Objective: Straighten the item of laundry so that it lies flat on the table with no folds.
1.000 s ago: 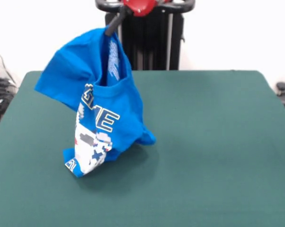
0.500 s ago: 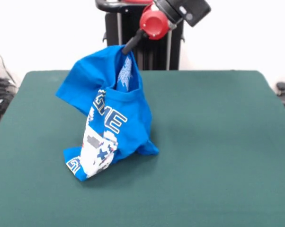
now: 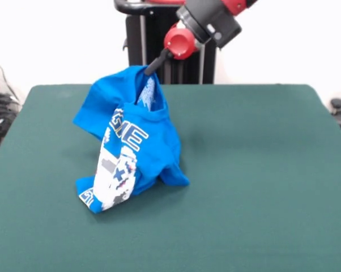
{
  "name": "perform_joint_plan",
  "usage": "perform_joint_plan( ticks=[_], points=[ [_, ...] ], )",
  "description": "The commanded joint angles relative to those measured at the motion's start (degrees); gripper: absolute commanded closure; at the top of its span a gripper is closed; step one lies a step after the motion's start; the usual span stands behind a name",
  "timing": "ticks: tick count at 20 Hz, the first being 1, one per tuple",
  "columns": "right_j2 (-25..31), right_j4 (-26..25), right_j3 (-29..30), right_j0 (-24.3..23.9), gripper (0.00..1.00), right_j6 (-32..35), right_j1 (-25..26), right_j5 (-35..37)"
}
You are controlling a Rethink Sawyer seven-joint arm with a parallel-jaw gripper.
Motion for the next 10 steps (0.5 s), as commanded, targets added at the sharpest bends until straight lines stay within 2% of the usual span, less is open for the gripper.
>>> perform_joint_plan(
  ticks=[1,4,7,10],
  points=[
    [17.7,5.8,9.7,-0.8,1.00,15.5,2.7,-11.5],
    [23.0,3.5,11.7,-4.7,1.00,12.0,1.0,-15.0],
    [29.1,-1.5,14.2,-10.9,1.00,7.3,-2.3,-17.2],
    [33.0,-6.5,16.2,-15.6,1.00,2.4,-5.8,-15.7]
  ],
)
